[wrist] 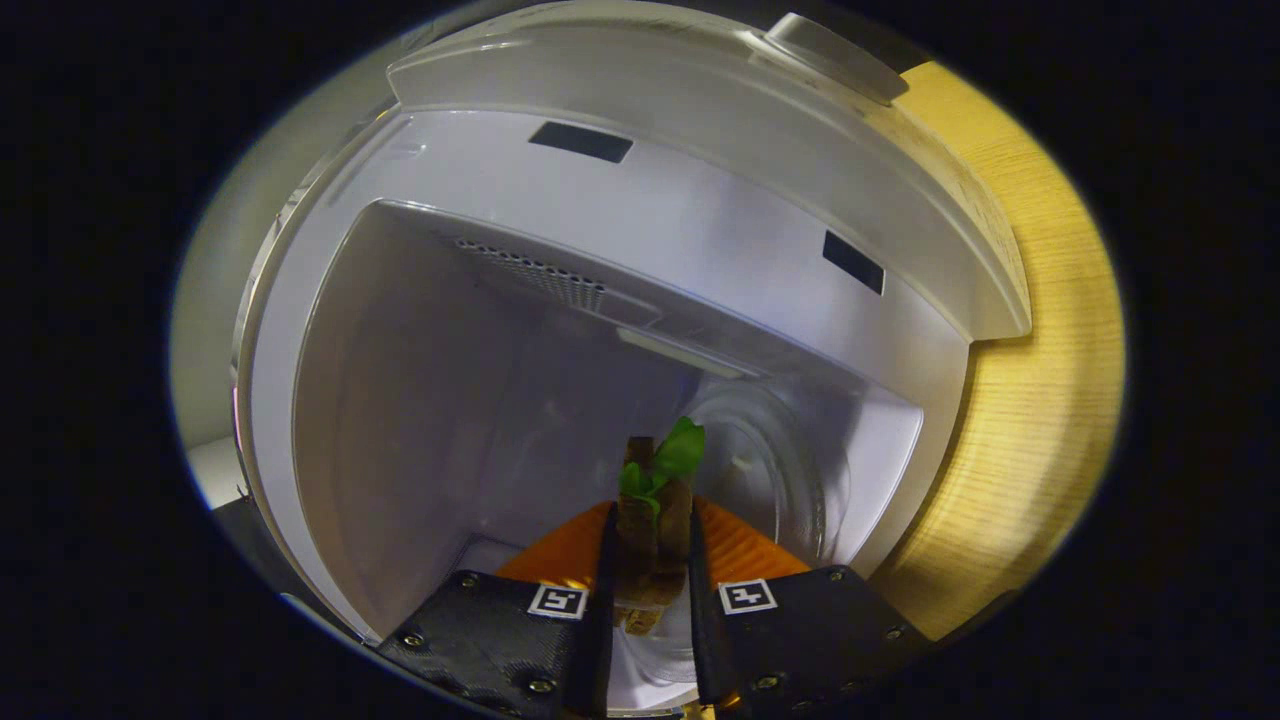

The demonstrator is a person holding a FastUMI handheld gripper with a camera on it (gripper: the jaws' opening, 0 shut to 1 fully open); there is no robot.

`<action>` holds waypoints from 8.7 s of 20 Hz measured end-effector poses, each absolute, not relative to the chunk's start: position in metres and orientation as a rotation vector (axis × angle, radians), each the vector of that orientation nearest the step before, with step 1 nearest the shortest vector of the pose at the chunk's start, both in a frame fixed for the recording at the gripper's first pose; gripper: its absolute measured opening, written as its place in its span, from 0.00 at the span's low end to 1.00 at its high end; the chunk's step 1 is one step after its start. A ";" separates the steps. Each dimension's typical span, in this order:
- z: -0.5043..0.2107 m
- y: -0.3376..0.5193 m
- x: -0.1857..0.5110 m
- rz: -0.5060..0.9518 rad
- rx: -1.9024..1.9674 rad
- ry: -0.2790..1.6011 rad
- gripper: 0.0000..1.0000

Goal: Open the microwave, put the food inside, and close the microwave door.

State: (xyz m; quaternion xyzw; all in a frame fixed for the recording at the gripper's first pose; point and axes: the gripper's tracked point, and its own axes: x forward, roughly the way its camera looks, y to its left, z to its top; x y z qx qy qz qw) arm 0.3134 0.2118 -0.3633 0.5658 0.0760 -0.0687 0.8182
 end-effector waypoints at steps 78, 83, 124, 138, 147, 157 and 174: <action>-0.218 0.519 -0.112 0.621 0.083 0.088 0.06; -0.219 0.499 -0.103 0.555 0.085 0.061 0.01; -0.222 0.155 0.072 -0.044 0.051 -0.023 0.01; -0.225 0.111 0.179 -0.036 0.066 0.007 0.01; -0.222 0.111 0.191 -0.026 0.066 0.008 0.01; -0.215 0.110 0.185 0.034 0.034 0.000 0.21; -0.003 0.042 0.031 0.023 0.027 -0.080 0.81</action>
